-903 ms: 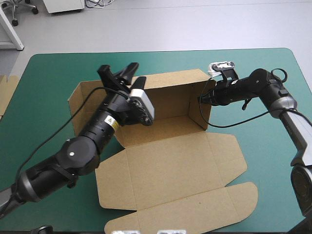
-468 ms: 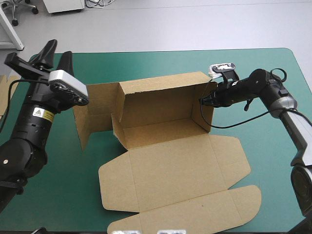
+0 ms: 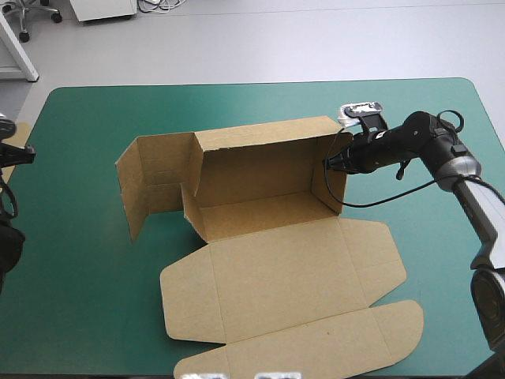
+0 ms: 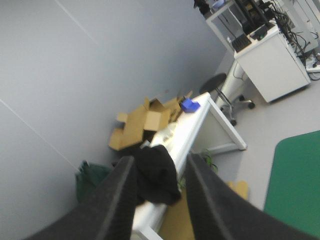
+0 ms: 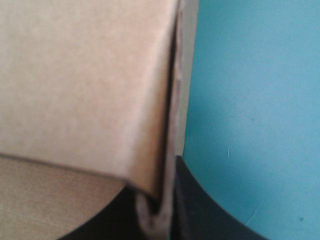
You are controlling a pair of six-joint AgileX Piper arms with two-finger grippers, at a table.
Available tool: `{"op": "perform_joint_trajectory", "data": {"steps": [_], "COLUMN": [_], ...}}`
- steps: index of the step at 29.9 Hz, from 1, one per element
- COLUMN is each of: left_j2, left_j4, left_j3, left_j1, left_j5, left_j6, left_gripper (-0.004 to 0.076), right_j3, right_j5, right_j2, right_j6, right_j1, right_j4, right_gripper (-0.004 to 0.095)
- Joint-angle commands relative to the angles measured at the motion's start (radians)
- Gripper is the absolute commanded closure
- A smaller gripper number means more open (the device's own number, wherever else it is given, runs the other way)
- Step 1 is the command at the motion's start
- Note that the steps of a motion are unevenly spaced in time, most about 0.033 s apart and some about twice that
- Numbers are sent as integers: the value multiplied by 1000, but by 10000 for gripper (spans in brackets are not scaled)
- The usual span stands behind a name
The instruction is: Fold the box
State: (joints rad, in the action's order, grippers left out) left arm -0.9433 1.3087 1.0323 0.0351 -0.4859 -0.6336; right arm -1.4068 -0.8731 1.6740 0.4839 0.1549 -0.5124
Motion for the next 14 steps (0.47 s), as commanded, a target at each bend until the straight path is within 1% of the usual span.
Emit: {"op": "perform_joint_trajectory", "data": {"steps": [1,3,5,9,11,14], "left_j2": [-28,-63,-110,-219,-271,-323], "left_j4": [-240,-370,-465,-646,-753,-908], "left_j3": [26,26,26,26,26,24], "left_j1": [144,184,203,207,207,207], "left_j5": [110,133,131,35,-14,-26], "left_j6": [-24,-24,-24,-12,38,173], "left_gripper": [480,482,483,484,484,484], "right_j3": [-34,-34,-34,-34,-34,-34], "right_j5": [6,4,3,1,-2,-15], "right_j2": [-49,-49,-49,-49,-49,-49], "right_j6": [-6,-6,-6,-6,-15,-18], "right_j1": [-4,-4,-4,-4,-6,-6], "right_j4": [-29,-29,-29,-29,-29,-29], "right_gripper": [921,921,921,921,921,921]}}
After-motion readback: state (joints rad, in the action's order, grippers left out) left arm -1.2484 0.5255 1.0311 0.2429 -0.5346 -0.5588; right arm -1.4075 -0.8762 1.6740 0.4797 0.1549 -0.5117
